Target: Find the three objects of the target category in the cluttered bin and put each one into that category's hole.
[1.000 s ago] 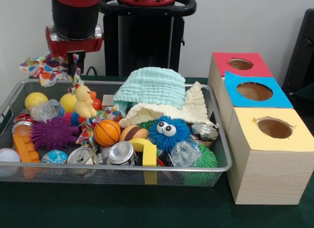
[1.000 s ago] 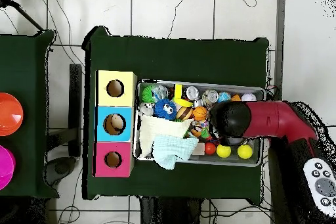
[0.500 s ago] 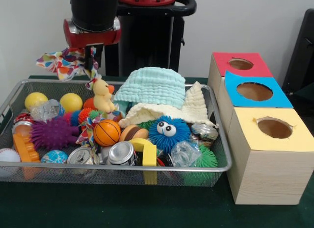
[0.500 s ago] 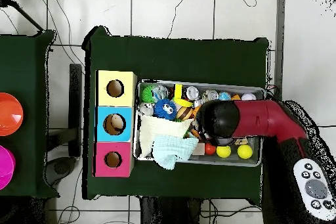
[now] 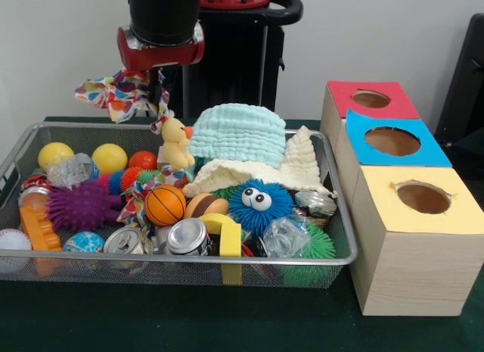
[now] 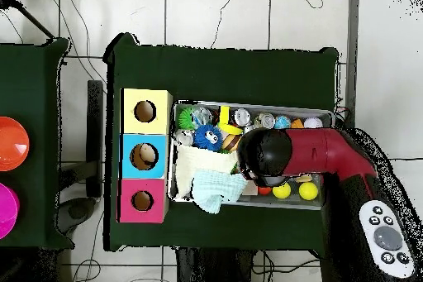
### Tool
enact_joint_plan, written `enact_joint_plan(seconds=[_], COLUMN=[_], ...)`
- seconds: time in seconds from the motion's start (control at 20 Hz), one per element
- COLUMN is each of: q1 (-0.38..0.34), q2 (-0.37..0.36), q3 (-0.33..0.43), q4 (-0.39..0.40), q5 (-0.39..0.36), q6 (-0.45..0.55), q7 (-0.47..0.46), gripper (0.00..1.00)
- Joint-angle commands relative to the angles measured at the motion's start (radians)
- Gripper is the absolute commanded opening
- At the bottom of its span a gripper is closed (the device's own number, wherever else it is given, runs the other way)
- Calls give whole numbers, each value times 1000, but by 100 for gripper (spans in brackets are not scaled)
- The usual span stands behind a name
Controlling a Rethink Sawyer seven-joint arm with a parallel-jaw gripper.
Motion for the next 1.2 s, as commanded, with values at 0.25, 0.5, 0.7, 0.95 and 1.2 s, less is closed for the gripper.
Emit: enact_joint_plan(seconds=[0.25, 0.5, 0.7, 0.95, 1.2], q1=[10, -1, -3, -7, -15], q2=[7, 9, 12, 18, 18], q3=[-17, -8, -10, -9, -5], q4=[82, 87, 78, 65, 61], q5=[30, 46, 48, 52, 60], q6=[-5, 0, -6, 3, 21], q7=[67, 42, 46, 35, 14], gripper=[0, 100, 100, 100, 100])
